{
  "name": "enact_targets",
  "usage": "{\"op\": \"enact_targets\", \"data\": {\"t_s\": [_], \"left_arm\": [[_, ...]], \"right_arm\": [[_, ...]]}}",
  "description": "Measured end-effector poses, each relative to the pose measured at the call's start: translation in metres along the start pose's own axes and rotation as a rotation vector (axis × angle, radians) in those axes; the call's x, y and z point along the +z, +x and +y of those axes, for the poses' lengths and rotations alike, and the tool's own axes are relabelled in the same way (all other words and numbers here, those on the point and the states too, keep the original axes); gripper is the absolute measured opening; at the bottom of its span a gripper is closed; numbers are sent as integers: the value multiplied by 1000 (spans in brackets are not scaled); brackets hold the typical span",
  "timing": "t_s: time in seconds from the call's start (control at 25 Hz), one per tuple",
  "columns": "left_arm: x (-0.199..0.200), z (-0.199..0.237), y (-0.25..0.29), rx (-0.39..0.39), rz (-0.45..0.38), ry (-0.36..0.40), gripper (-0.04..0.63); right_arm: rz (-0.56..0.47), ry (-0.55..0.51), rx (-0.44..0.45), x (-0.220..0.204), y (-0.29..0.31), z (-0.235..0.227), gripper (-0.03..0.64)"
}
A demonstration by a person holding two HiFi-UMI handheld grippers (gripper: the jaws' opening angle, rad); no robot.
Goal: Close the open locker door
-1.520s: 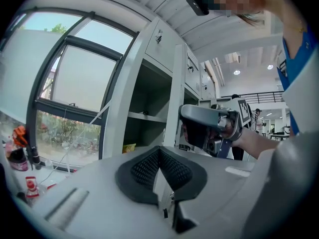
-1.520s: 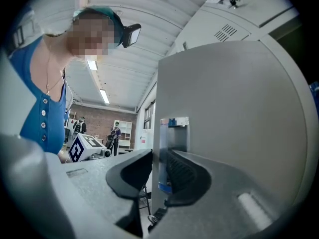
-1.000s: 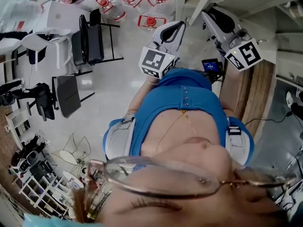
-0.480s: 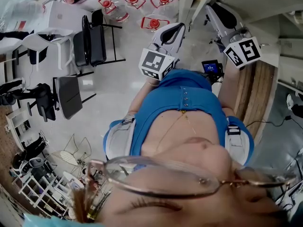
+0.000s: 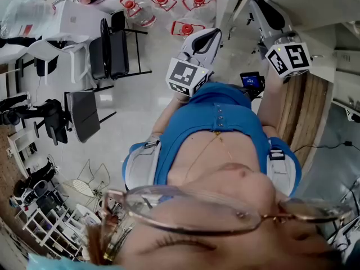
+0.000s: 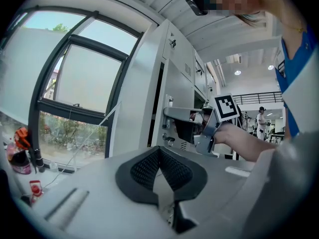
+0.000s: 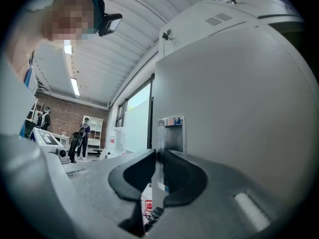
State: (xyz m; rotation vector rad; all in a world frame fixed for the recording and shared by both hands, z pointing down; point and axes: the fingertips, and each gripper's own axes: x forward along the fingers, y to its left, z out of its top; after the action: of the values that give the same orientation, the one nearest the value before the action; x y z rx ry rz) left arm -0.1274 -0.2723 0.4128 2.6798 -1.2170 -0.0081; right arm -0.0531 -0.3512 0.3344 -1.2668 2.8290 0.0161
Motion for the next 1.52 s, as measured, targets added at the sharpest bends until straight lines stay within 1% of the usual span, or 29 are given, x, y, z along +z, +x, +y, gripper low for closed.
{"op": "enact_targets", "data": {"t_s": [0.52, 0.64, 0.96, 1.04, 1.28, 1.4, 1.52], "left_arm": [[8, 23, -2, 3, 3, -2, 0], [7, 23, -1, -8, -7, -1, 0], [9, 27, 4, -2, -8, 3, 0], [12, 27, 5, -1, -11, 4, 0], [15, 27, 6, 5, -15, 12, 0], [17, 28, 8, 14, -11, 15, 0], [18, 24, 12, -3, -21, 24, 0]], "right_arm": [[12, -11, -134, 0, 26, -19, 48], [12, -13, -144, -1, 27, -20, 48], [5, -15, -151, 0, 27, -20, 48], [7, -25, -166, 1, 26, -20, 51], [50, -110, -256, -3, 21, -22, 67], [46, -114, -268, -2, 14, -21, 69], [59, -116, -258, -6, 7, -17, 64]]}}
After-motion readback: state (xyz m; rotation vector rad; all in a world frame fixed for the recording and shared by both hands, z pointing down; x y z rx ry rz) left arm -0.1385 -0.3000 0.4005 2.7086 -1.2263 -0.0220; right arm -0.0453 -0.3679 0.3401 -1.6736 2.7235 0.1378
